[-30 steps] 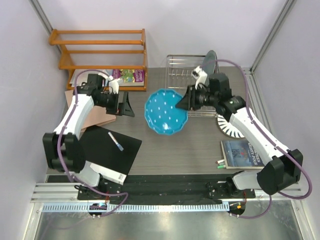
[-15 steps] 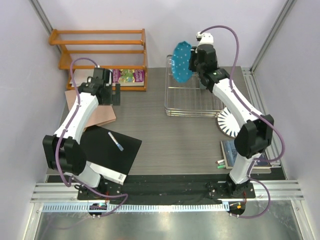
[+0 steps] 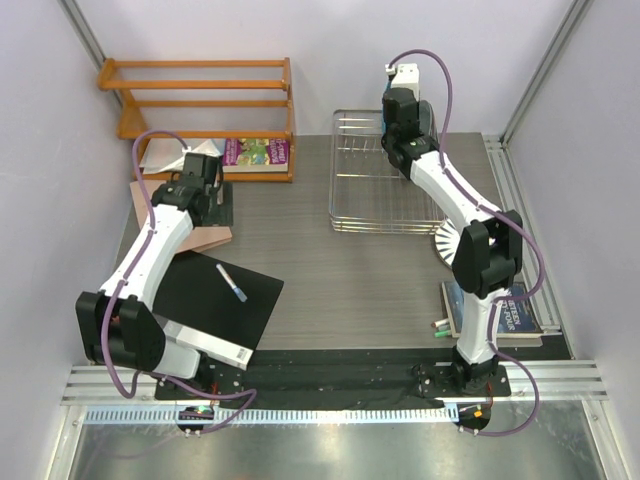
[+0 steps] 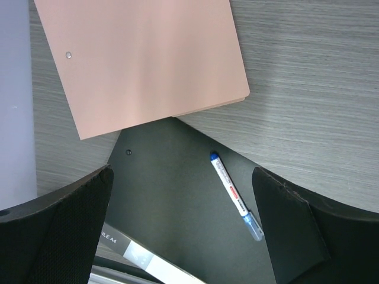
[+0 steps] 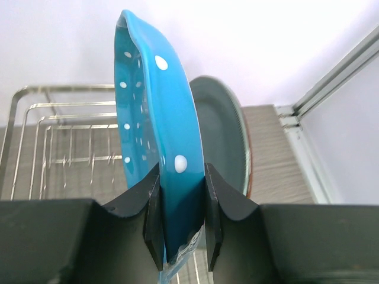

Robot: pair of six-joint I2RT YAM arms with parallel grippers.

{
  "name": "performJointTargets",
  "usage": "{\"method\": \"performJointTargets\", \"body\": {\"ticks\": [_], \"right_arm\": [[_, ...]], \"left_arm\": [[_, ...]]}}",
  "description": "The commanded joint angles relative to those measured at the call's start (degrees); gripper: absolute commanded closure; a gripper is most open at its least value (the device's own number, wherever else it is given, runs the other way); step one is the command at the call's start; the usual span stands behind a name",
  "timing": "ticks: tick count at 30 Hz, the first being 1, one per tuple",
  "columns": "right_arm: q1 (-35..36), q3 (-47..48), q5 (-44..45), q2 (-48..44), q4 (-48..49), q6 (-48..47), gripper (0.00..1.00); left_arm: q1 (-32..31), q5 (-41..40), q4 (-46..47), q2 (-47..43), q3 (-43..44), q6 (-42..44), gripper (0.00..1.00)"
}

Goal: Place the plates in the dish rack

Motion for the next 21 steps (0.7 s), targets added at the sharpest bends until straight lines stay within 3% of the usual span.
{"method": "performJointTargets", "body": {"ticks": [1,21], "right_arm": [[-0.6,5.8,5.9,-0.8,14.9,-3.6,0.99],[-4.5,6.2,6.0,4.2,12.2,-3.6,0.99]], "left_arm": [[-0.2,0.4,2.0,-0.2,-0.1,-0.7,0.00],[-0.2,1.5,2.2,2.4,-0.3,-0.3,0.00]]}}
